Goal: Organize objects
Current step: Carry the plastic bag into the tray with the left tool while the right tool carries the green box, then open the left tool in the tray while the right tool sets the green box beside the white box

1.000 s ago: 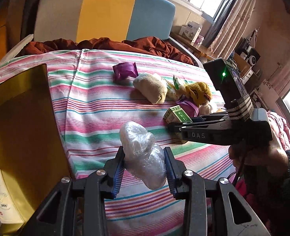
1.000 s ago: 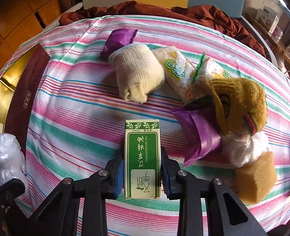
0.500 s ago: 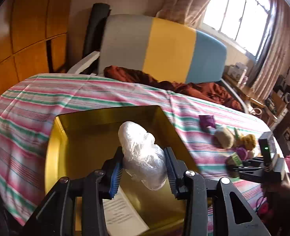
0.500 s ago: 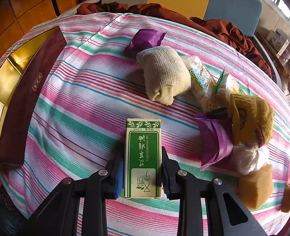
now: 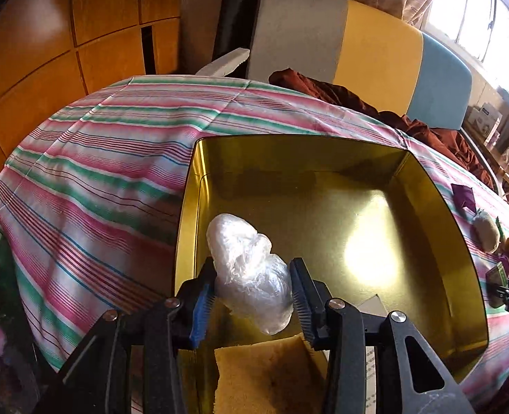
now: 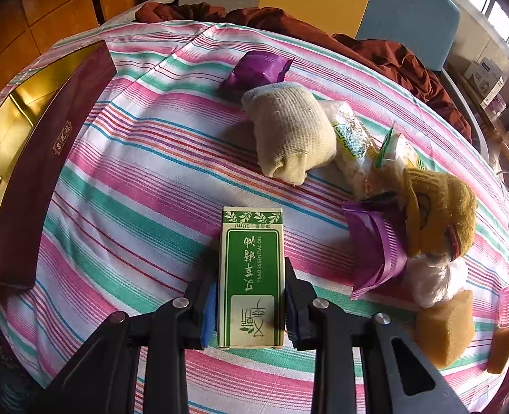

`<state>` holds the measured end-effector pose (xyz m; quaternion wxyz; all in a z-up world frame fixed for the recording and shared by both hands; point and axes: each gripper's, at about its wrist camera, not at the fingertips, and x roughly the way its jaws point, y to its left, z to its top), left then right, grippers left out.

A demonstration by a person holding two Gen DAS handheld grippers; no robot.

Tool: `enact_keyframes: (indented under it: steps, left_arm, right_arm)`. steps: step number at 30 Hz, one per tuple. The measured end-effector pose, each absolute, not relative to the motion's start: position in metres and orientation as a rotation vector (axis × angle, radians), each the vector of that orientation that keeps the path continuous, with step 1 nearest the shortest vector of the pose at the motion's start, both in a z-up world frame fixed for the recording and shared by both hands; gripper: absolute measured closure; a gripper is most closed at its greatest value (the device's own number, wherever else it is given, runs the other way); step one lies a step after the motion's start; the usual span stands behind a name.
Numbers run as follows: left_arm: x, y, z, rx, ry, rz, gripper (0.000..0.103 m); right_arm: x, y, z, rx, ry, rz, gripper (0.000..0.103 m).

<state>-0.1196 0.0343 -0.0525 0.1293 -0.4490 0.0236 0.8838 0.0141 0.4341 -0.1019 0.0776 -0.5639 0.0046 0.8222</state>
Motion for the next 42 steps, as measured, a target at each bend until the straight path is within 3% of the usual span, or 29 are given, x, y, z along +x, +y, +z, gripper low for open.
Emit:
enact_keyframes:
  steps: [4,9,14,25,33,37,42]
  left_arm:
    - [-0.117,0.032,-0.056,-1.315,0.066,2.584,0.047]
    - [-0.106,0.031,-0.05,-1.289,0.034,2.595,0.046]
    - [-0.087,0.029,-0.035,-1.248,-0.041,2.611,0.037]
    - [-0.058,0.024,-0.008,-1.161,-0.06,2.637,0.031]
    - [-0.051,0.014,-0.006,-1.154,-0.105,2.63,0.029]
    - [-0.05,0.01,-0.01,-1.172,-0.131,2.621,0.029]
    - [-0.045,0.006,-0.013,-1.176,-0.144,2.605,0.029]
  right_arm:
    - [0.013,0.435,-0.103,-1.684,0.001,2.459,0.072]
    - [0.013,0.434,-0.102,-1.676,-0.015,2.452,0.072]
    - [0.013,0.431,-0.102,-1.671,-0.033,2.443,0.072]
    - [0.019,0.408,-0.091,-1.666,0.116,2.482,0.073]
    - [0.028,0.349,-0.024,-1.491,0.244,2.693,0.073]
    - [0.013,0.299,-0.002,-1.477,0.217,2.825,0.073]
    - [-0.008,0.237,-0.013,-1.58,0.144,2.885,0.073]
